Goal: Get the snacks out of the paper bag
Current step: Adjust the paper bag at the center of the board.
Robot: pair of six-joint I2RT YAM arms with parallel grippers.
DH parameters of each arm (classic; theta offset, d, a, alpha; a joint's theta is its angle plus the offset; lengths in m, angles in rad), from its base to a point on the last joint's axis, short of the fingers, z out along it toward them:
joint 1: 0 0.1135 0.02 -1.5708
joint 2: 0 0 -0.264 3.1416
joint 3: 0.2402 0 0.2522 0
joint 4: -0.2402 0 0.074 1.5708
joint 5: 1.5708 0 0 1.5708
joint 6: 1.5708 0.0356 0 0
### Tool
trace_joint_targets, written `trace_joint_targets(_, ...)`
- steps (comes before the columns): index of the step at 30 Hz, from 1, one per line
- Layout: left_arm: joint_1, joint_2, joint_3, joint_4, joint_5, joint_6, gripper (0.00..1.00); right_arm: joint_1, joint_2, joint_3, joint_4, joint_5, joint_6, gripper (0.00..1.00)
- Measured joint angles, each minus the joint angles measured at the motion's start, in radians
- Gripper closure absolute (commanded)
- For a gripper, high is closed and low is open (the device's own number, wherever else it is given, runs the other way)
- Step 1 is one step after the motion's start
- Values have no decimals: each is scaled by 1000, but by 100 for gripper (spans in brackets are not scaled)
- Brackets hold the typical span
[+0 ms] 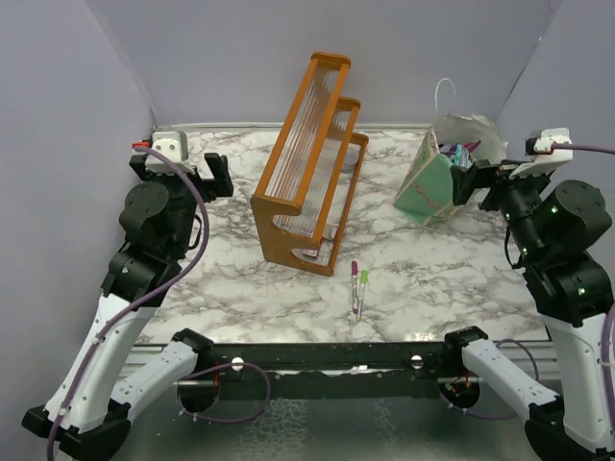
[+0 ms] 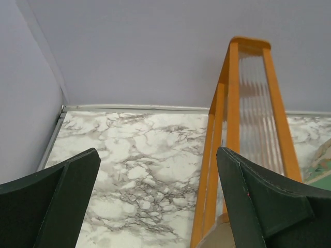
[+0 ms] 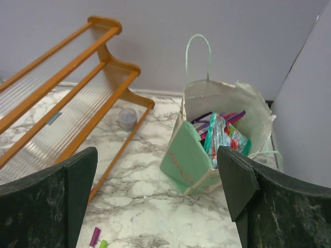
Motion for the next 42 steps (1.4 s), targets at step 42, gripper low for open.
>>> trace_joint_targets(42, 208, 9, -354, 443, 245, -41, 1, -433, 432, -126, 109, 170, 556, 4)
